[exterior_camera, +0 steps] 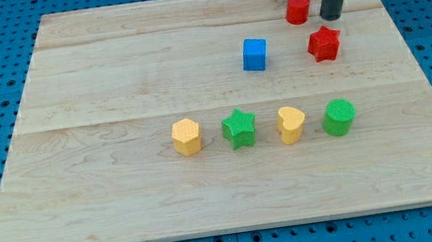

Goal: Slide the red circle to the left

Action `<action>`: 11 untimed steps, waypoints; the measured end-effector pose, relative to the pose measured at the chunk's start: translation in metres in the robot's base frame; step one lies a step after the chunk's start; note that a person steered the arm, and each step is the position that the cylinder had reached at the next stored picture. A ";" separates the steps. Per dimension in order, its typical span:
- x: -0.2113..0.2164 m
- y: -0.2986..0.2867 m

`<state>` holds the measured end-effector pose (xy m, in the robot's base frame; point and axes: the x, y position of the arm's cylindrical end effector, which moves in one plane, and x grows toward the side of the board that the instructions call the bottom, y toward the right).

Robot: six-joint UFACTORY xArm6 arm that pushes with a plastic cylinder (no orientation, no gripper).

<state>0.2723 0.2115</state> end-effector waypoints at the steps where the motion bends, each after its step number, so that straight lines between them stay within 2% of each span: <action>1: -0.026 -0.023; 3: -0.013 -0.146; 4: -0.012 -0.107; 5: 0.013 -0.054; 6: 0.029 -0.073; 10: 0.014 -0.228; 11: 0.008 -0.203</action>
